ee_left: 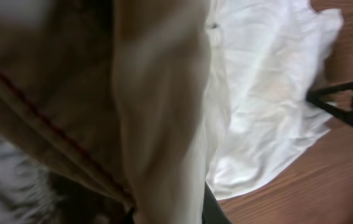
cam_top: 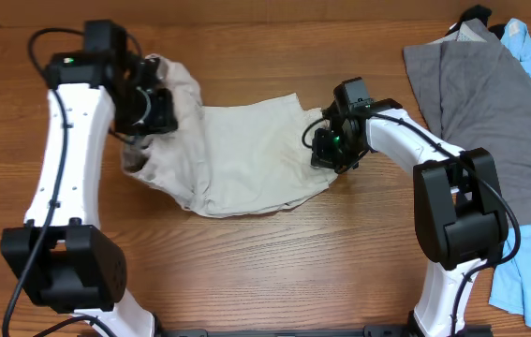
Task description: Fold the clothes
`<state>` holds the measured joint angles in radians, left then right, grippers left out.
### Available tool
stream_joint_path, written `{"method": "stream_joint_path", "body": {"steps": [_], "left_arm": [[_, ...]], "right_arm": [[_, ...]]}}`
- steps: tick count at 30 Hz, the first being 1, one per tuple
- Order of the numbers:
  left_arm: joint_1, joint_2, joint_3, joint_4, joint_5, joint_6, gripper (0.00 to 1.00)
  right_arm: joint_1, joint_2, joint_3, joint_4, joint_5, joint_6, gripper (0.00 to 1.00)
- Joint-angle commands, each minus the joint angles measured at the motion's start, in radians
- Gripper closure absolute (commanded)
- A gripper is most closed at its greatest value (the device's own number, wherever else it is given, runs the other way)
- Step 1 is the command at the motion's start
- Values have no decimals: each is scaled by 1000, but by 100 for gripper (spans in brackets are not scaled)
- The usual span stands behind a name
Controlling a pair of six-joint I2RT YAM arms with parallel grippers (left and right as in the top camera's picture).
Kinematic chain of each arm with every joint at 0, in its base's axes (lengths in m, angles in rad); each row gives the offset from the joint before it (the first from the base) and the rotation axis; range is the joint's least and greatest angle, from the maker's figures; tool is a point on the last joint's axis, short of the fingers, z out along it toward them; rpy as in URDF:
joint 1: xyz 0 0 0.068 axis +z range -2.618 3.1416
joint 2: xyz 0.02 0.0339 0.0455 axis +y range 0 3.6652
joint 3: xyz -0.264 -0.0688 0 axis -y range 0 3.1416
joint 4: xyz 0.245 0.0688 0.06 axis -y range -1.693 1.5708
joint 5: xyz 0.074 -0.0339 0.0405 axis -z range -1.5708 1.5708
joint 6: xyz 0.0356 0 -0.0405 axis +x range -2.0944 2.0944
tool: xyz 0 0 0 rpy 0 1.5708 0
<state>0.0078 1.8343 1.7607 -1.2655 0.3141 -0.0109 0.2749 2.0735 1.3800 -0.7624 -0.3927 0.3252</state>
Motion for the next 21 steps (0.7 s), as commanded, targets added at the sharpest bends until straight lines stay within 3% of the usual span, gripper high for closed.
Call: {"method": "stream_joint_path", "body": {"steps": [1, 12, 21], "left_arm": [[-110, -24, 35, 57, 46, -117, 96], [-417, 21, 35, 277, -35, -349, 96], [-484, 178, 35, 381, 8, -460, 95]], "right_arm": [[5, 26, -6, 12, -13, 20, 96], [5, 26, -6, 9, -13, 35, 96], [5, 26, -6, 13, -13, 35, 96]]}}
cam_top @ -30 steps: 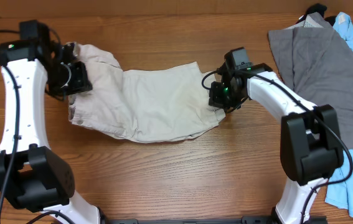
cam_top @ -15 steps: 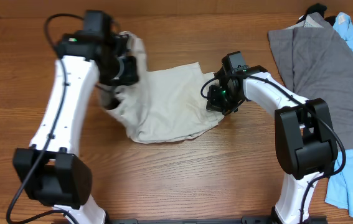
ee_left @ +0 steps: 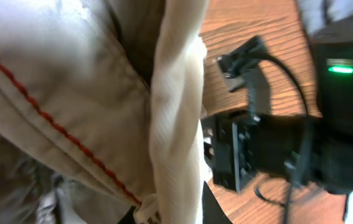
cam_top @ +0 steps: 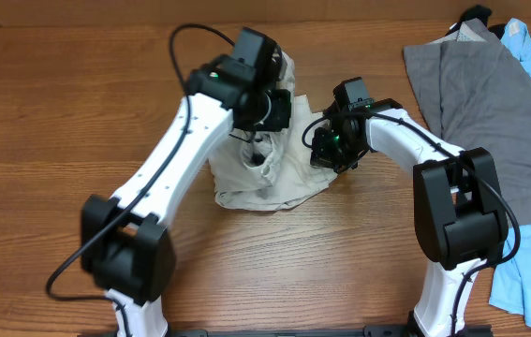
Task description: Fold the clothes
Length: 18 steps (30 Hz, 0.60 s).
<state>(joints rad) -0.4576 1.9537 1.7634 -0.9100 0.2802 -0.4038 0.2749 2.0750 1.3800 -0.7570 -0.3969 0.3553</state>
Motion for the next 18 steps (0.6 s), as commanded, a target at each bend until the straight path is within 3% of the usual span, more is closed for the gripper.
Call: {"method": "stream_joint_path", "body": {"steps": [1, 3, 6, 11, 14, 15, 18], "left_arm": [[-22, 78, 33, 31, 54, -75, 88], [-24, 114, 33, 43, 80, -77, 62], [-24, 162, 33, 51, 111, -77, 39], [-23, 165, 33, 55, 111, -75, 34], [-22, 165, 33, 60, 114, -76, 31], [-19, 163, 34, 59, 121, -75, 29], [-9, 150, 43, 58, 174, -59, 22]], "right_arm": [[5, 24, -6, 8, -9, 5, 96], [5, 24, -6, 16, -15, 4, 96], [-8, 16, 29, 5, -58, 4, 96], [-81, -36, 163, -128, -66, -2, 85], [-140, -77, 257, -226, -65, -37, 68], [-171, -98, 291, -266, -64, -55, 53], [-224, -134, 330, -324, -65, -86, 44]]}}
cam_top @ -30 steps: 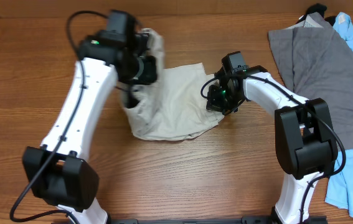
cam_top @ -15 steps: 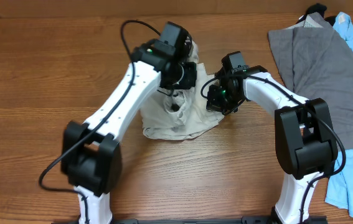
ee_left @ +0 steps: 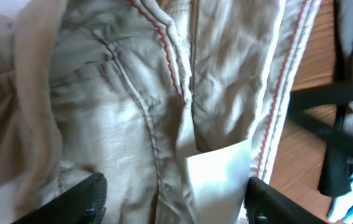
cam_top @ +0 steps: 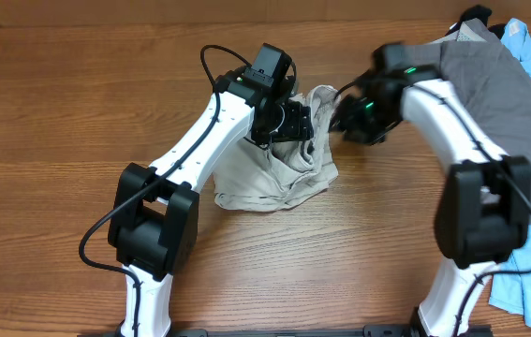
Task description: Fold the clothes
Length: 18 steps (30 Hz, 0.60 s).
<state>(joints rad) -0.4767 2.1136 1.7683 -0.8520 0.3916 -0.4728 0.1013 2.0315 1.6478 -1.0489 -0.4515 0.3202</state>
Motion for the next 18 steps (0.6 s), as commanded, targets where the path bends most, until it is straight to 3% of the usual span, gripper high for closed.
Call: {"method": "stream_joint_path", "body": {"steps": [1, 5, 10, 13, 16, 18], "left_arm": [[13, -17, 44, -2, 76, 21, 19], [15, -89, 98, -43, 83, 60, 0], [11, -204, 133, -77, 79, 152, 0], [10, -254, 133, -187, -16, 212, 0], [11, -239, 117, -337, -262, 215, 3], [11, -218, 96, -375, -322, 215, 22]], "right_arm": [[-64, -99, 64, -42, -10, -62, 43], [-108, -109, 64, -90, -10, -106, 35], [-140, -109, 64, -109, -10, -126, 29], [-168, -109, 64, -118, -6, -138, 26], [-187, -109, 64, -127, 27, -139, 26], [-187, -109, 63, -132, 50, -139, 31]]}}
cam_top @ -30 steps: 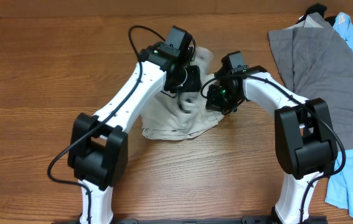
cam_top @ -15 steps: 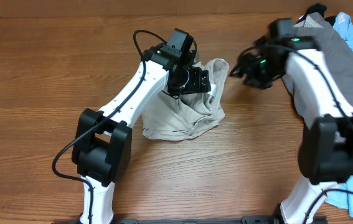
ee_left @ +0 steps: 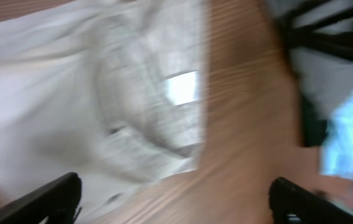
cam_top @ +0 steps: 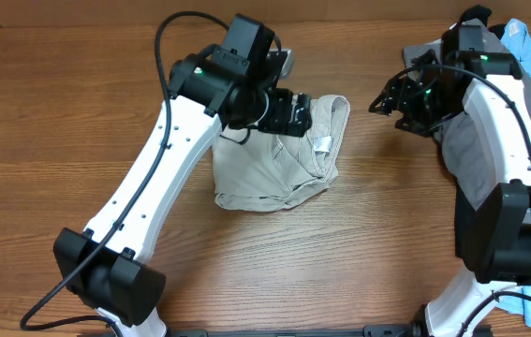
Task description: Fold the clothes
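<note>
A beige garment (cam_top: 265,173) lies folded into a compact bundle at the table's middle, a white label (cam_top: 322,143) showing on its right edge. My left gripper (cam_top: 293,112) hovers just above the bundle's upper edge. In the blurred left wrist view the left gripper (ee_left: 176,202) is open, its fingers (ee_left: 45,199) wide apart over the beige garment (ee_left: 120,93) and bare wood, holding nothing. My right gripper (cam_top: 391,101) hangs to the right of the bundle, clear of it, fingers spread and empty.
A grey garment (cam_top: 479,173) lies spread at the right, partly under my right arm. Light blue cloth (cam_top: 520,37) shows at the back right corner and again at the front right (cam_top: 527,300). Bare wooden tabletop (cam_top: 78,187) stretches to the left and front.
My left gripper has lifted a little off the folded beige bundle and stays open. My right gripper has moved right, away from the bundle, toward the grey garment.
At first the beige garment lay stretched out, my left gripper shut on its left end, the right gripper at its right edge. Then the left end was over the right half. Then both grippers had let go, and now they stand clear of the folded bundle.
</note>
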`<state>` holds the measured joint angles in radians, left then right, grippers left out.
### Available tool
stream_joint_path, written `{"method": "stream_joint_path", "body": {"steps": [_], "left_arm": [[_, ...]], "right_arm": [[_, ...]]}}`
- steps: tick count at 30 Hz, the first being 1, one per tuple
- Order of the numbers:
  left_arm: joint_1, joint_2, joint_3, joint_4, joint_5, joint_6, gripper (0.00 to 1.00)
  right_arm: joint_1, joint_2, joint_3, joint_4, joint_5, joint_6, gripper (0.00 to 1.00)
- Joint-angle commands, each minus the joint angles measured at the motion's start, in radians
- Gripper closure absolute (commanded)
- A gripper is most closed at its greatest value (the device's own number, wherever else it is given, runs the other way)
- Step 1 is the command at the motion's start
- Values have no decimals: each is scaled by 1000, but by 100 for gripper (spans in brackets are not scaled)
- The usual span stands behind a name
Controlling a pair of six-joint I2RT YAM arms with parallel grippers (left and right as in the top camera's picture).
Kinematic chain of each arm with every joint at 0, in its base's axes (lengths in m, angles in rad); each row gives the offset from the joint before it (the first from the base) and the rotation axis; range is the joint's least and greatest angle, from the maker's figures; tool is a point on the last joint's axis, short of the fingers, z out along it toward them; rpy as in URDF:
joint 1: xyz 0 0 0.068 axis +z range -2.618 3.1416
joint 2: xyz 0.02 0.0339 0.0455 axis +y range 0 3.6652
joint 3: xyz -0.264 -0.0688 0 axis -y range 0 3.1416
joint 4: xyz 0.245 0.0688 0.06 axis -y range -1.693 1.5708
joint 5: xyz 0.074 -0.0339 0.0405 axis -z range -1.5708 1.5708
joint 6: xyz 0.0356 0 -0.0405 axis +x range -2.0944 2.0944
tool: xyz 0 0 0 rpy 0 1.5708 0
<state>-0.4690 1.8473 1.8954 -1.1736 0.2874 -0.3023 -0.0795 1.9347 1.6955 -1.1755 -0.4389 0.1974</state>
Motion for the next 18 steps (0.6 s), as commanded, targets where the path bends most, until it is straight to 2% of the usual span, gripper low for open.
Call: {"method": "stream_joint_path", "body": {"steps": [1, 2, 3, 6, 7, 13, 18], "left_arm": [[3, 65, -51, -57, -221, 45, 38], [3, 75, -63, -52, -219, 43, 48], [3, 104, -90, -31, -216, 31, 75], [3, 172, -107, 2, -195, 5, 96], [-1, 244, -107, 52, -134, 7, 96], [-36, 341, -107, 208, 9, 7, 96], [-79, 344, -103, 290, 24, 11, 96]], "right_arm": [[-6, -12, 15, -7, 49, -17, 34], [-6, -12, 15, -9, 54, -16, 39], [-6, -12, 15, -9, 57, -17, 45], [-6, -12, 15, -9, 57, -17, 49], [-6, -12, 15, -16, 65, -16, 49], [-6, -12, 14, -35, 126, -17, 49], [-6, -12, 13, -37, 141, -20, 49]]}}
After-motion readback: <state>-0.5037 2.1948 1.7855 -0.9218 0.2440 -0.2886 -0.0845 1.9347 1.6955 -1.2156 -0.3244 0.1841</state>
